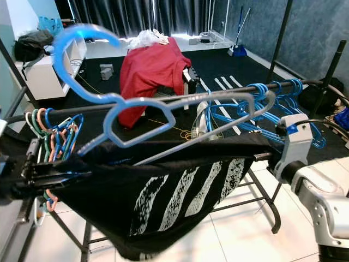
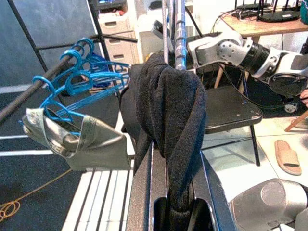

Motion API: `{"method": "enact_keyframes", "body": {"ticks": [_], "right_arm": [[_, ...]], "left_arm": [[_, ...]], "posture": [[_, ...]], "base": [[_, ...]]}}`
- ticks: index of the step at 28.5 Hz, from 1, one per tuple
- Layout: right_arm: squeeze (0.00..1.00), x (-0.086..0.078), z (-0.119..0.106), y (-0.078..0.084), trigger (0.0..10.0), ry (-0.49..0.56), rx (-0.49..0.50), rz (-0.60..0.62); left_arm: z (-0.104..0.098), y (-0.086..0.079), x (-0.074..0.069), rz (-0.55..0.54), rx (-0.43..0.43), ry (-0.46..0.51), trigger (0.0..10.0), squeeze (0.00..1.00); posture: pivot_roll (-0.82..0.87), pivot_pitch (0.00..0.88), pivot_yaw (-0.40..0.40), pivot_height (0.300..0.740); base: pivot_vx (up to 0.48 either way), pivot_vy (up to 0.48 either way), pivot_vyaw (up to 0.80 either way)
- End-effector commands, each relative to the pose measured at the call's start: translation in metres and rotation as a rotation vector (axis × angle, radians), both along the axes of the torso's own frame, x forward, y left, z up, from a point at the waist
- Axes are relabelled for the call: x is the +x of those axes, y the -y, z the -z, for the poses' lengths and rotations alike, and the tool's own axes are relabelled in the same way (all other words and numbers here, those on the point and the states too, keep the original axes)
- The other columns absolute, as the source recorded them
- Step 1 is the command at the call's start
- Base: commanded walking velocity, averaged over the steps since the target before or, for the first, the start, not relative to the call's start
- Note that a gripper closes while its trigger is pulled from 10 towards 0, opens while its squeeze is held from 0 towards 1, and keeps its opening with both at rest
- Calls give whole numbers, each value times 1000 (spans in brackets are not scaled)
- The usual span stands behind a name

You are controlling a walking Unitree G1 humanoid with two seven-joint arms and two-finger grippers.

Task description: Hang hanger

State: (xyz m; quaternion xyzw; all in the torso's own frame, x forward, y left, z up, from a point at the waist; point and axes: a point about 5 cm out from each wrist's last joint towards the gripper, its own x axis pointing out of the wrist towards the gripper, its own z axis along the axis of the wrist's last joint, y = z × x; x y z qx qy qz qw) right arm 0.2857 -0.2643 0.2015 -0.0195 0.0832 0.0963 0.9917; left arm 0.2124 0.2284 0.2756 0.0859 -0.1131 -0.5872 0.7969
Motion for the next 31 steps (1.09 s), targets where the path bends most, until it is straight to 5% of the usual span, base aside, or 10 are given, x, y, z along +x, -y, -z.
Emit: {"method": "enact_keyframes", "body": {"ticks": [1, 5, 6, 7, 8, 10, 16, 20, 25, 31], "right_arm": [[0, -4, 6, 12, 0, -37, 5, 71], [0, -10, 9, -29, 235, -25, 44, -185], [616, -19, 12, -52, 10000, -30, 70, -348], [616, -19, 12, -52, 10000, -30, 70, -348], [1000, -29, 14, -69, 10000, -36, 98, -472], [1000, -29, 14, -69, 10000, -36, 98, -472], [1000, -78, 30, -78, 10000, -205, 79, -800], [1000, -82, 29, -79, 10000, -212, 83, -828], [1000, -87, -3, -73, 10000, -55, 159, -856], [1000, -78, -32, -59, 10000, 166, 183, -792]], "left_arm": [[-13, -7, 1, -24, -78, 53, 10000, 0], [-5, 2, 23, -153, -189, 69, 10000, 0], [11, 11, 33, -212, -171, 50, 10000, 0], [11, 11, 33, -212, -171, 50, 10000, 0], [24, 19, 37, -240, -125, 29, 10000, 0], [24, 19, 37, -240, -125, 29, 10000, 0], [70, 13, 43, -263, 307, -48, 10000, 0], [73, 11, 43, -261, 342, -60, 10000, 0], [79, 7, 43, -187, 558, -50, 10000, 0], [69, 20, 41, -66, 613, 2, 10000, 0]], "posture": [[-108, 0, -20, 740], [-109, 0, -19, 740], [-112, 0, -22, 740], [-112, 0, -22, 740], [-112, 0, -22, 740], [-112, 0, -22, 740], [-107, 0, -9, 740], [-107, 0, -9, 740], [-109, 0, 9, 740], [-107, 0, 12, 740]], "base": [[0, 0, 0], [0, 0, 0], [0, 0, 0], [0, 0, 0], [0, 0, 0], [0, 0, 0], [0, 0, 0], [0, 0, 0], [0, 0, 0], [0, 0, 0]]}}
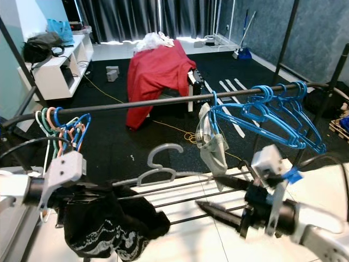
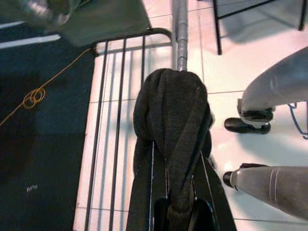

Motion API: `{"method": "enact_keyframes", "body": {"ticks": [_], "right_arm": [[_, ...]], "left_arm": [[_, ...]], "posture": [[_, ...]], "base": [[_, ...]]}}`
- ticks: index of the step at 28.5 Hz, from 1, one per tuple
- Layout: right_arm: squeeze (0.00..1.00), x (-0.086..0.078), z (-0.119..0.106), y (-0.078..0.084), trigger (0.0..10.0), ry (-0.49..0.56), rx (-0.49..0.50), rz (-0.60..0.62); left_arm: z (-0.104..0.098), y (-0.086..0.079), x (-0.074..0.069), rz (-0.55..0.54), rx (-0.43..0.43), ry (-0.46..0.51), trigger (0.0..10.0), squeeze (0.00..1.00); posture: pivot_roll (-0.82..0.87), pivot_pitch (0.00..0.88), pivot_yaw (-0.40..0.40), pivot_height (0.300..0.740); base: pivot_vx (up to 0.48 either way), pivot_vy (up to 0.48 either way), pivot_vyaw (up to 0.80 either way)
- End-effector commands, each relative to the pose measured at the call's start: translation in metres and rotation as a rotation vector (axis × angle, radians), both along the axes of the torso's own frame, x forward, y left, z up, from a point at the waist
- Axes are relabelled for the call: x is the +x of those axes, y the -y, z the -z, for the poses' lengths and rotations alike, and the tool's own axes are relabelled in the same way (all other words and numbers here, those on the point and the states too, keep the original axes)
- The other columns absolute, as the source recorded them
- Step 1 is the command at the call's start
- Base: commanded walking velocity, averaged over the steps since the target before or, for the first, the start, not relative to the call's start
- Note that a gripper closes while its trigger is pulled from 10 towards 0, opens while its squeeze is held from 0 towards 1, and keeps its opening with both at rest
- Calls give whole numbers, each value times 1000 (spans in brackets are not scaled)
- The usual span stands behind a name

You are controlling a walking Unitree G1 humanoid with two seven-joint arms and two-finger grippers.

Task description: Hang hanger

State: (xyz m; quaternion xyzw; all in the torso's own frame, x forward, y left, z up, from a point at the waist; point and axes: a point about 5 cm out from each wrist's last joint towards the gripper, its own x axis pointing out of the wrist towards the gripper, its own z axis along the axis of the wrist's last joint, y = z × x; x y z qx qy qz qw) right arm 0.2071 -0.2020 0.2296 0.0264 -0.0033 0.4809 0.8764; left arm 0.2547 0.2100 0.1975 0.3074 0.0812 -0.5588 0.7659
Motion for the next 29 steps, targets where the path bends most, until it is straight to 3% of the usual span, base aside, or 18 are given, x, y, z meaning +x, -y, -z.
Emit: {"method": "enact_keyframes", "body": {"ticks": [1, 4, 6, 9, 19, 20, 21, 22, 23, 29], "right_arm": [[0, 1, -6, 4, 10000, 38, 13, 0], [0, -3, 1, 0, 10000, -5, -62, -88], [0, -3, 1, 0, 10000, -5, -62, -88], [0, -11, 19, -8, 10000, -117, -163, -235], [0, -6, 19, -9, 10000, -124, -194, -264], [0, -3, 18, -10, 6431, -113, -200, -272], [0, 1, 16, -10, 2000, -95, -204, -272], [0, 1, 16, -10, 2000, -95, -204, -272], [0, 4, 15, -10, 0, -82, -206, -274], [0, 8, 14, -11, 0, -67, -215, -287]], "left_arm": [[-14, 5, -2, 76, 27, 32, 10000, 0], [-23, 11, -3, 141, 14, 45, 10000, 0], [-23, 11, -3, 141, 14, 45, 10000, 0], [-34, 23, -3, 232, -12, 58, 10000, 0], [-35, 34, -3, 297, -17, 64, 10000, 0], [-35, 38, -3, 320, -23, 63, 10000, 0], [-35, 42, -4, 338, -26, 62, 10000, 0], [-35, 42, -4, 338, -26, 62, 10000, 0], [-34, 45, -4, 352, -28, 59, 10000, 0], [-36, 50, -5, 382, -37, 58, 10000, 0]], "posture": [[-107, 0, 14, 740], [-103, 0, 10, 740], [-103, 0, 10, 740], [-96, 0, 3, 740], [-102, 0, 1, 740], [-102, 0, 0, 740], [-102, 0, -2, 740], [-102, 0, -2, 740], [-102, 0, -2, 740], [-103, 0, -5, 740]], "base": [[0, 0, 0], [0, 0, 0], [0, 0, 0], [0, 0, 0], [0, 0, 0], [0, 0, 0], [0, 0, 0], [0, 0, 0], [0, 0, 0], [0, 0, 0]]}}
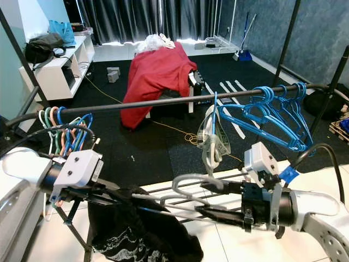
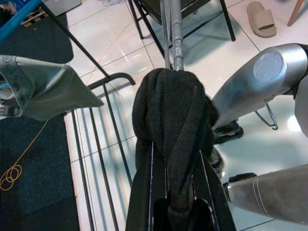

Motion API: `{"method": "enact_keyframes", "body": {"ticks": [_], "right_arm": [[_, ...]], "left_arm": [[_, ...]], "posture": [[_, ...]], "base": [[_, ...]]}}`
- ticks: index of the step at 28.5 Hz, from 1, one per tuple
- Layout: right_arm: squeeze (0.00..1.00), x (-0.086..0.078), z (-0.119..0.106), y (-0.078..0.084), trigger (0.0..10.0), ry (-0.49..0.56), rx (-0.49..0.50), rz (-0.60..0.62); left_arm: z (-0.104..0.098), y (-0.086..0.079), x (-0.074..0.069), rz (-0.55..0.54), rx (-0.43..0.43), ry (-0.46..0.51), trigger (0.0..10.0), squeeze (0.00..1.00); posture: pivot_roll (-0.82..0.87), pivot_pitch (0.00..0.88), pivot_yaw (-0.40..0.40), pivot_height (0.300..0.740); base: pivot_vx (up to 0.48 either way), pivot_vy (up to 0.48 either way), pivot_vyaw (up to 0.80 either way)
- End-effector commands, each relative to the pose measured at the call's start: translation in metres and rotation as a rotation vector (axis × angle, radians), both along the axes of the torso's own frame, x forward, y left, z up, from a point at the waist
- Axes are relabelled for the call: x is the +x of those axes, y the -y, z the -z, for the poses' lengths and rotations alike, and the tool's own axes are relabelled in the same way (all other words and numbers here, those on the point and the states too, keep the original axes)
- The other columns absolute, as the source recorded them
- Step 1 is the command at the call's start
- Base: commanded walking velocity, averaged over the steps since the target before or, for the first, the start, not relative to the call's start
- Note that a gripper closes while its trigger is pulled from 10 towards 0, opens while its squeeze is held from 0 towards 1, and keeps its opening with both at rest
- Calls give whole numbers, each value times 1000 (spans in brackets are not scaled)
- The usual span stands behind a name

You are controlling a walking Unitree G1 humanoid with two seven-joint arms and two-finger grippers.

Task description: Hang hanger

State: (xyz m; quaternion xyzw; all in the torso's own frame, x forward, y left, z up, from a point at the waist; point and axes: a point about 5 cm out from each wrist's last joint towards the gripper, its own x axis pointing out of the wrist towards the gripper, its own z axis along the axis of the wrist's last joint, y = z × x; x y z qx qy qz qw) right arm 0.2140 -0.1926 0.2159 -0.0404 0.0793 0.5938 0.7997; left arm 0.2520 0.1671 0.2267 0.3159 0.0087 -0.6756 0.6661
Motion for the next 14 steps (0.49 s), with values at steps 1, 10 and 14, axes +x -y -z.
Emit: {"method": "enact_keyframes", "body": {"ticks": [1, 10, 14], "right_arm": [[0, 1, 1, -2, 0, 8, -23, -18], [0, 0, 4, -5, 0, 0, -34, -46], [0, 1, 6, -11, 0, 1, -23, -61]], "left_arm": [[-8, 8, -2, 54, -20, 25, 10000, 0], [-13, 16, -3, 86, -45, 30, 10000, 0], [-15, 23, 2, 69, -91, 55, 10000, 0]], "posture": [[-104, 0, -5, 740], [-104, 0, -3, 740], [-104, 0, -2, 740]], "base": [[0, 0, 0], [0, 0, 0], [0, 0, 0]]}}
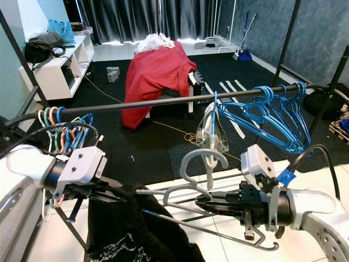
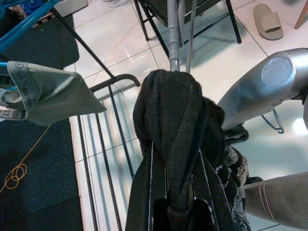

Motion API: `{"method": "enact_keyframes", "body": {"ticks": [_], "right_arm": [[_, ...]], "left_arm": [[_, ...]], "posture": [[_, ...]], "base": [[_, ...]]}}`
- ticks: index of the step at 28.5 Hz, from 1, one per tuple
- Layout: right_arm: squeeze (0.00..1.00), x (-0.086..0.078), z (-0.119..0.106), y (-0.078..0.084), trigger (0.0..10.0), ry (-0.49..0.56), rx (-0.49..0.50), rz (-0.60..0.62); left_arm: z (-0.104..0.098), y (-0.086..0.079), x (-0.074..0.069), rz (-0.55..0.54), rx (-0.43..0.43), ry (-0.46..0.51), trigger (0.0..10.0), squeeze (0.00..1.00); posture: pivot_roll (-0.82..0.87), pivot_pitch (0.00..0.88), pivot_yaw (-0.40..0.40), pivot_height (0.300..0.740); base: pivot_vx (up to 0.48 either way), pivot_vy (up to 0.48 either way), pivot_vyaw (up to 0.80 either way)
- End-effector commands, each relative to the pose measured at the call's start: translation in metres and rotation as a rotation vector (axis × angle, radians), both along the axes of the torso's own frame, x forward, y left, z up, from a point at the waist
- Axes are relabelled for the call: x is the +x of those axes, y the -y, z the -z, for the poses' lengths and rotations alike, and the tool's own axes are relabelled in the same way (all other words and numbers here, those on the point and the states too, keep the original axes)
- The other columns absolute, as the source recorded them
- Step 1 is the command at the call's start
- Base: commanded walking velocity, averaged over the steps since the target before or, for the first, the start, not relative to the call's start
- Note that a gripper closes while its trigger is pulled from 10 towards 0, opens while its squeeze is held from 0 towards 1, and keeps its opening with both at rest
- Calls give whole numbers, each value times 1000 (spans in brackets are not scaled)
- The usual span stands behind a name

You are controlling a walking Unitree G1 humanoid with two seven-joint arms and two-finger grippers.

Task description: Hang hanger

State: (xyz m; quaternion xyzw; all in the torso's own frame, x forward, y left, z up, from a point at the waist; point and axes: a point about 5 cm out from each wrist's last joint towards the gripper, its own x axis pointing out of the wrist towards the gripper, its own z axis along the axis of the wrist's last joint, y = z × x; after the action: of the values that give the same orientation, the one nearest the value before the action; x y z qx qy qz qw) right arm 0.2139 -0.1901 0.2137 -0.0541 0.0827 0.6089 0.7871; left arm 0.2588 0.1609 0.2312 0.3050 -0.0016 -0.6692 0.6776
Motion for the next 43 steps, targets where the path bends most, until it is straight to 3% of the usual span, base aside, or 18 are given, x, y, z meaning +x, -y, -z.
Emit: {"method": "enact_keyframes", "body": {"ticks": [1, 2, 4, 5, 11, 13, 15, 16, 17, 18, 20, 21, 27, 28, 33, 38, 43], "right_arm": [[0, 1, 4, -10, 0, -4, 10, -21], [0, 3, 3, -10, 0, 3, 19, -18], [0, 4, 3, -11, 0, 8, 24, -15], [0, 4, 2, -11, 0, 14, 29, -12], [0, 7, -10, -8, 0, 52, 74, 3], [0, 7, -14, -6, 0, 67, 86, 14], [0, 5, -23, 1, 0, 98, 103, 43], [0, 4, -27, 3, 0, 113, 112, 54], [0, 3, -32, 6, 0, 130, 125, 64], [0, 2, -38, 10, 0, 151, 146, 74], [0, 1, -43, 12, 0, 167, 162, 81], [0, 0, -52, 16, 0, 196, 193, 93], [0, -1, -58, 17, 0, 211, 209, 90], [0, -2, -62, 16, 0, 221, 218, 80], [0, -3, -66, 16, 0, 230, 229, 73], [0, -3, -74, 15, 0, 251, 247, 59], [0, -3, -75, 15, 0, 253, 253, 57]], "left_arm": [[-12, 18, -1, 72, -83, 44, 10000, 0], [-14, 19, 2, 53, -117, 33, 10000, 776], [-16, 20, 5, 42, -139, 23, 10000, 776], [-18, 20, 5, 43, -161, 1, 10000, 1000], [-32, 12, 8, 26, -304, -16, 10000, 1000], [-36, 4, 10, 2, -344, -17, 10000, 1000], [-47, -17, 16, -64, -426, -5, 10000, 1000], [-50, -25, 18, -94, -454, 2, 10000, 914], [-52, -34, 21, -129, -479, 8, 10000, 196], [-54, -42, 23, -169, -512, 13, 10000, 0], [-56, -47, 25, -197, -537, 14, 10000, 0], [-53, -59, 27, -232, -596, -24, 10000, 0], [-44, -64, 27, -244, -609, -68, 10000, 0], [-34, -62, 27, -252, -591, -91, 10000, 0], [-25, -60, 27, -255, -576, -113, 10000, 0], [0, -42, 25, -238, -554, -182, 10000, 0], [6, -32, 26, -238, -555, -192, 10000, 0]], "posture": [[-103, 0, -3, 740], [-103, 0, -3, 740], [-103, 0, -3, 740], [-103, 0, -3, 740], [-106, 0, -1, 740], [-109, 0, 1, 740], [-109, 0, 4, 740], [-109, 0, 4, 740], [-110, 0, 7, 740], [-112, 0, 11, 740], [-115, 0, 12, 740], [-119, 0, 14, 740], [-121, 0, 15, 740], [-119, 0, 14, 740], [-120, 0, 14, 740], [-117, 0, 10, 740], [-117, 0, 10, 740]], "base": [[0, 0, 0], [0, 0, 0], [0, 0, 0], [0, 0, 0], [0, 0, 0], [0, 0, 0], [0, 0, 0], [0, 0, 0], [0, 0, 0], [0, 0, 0], [0, 0, 0], [0, 0, 0], [0, 0, 0], [0, 0, 0], [0, 0, 0], [0, 0, 0], [0, 0, 0]]}}
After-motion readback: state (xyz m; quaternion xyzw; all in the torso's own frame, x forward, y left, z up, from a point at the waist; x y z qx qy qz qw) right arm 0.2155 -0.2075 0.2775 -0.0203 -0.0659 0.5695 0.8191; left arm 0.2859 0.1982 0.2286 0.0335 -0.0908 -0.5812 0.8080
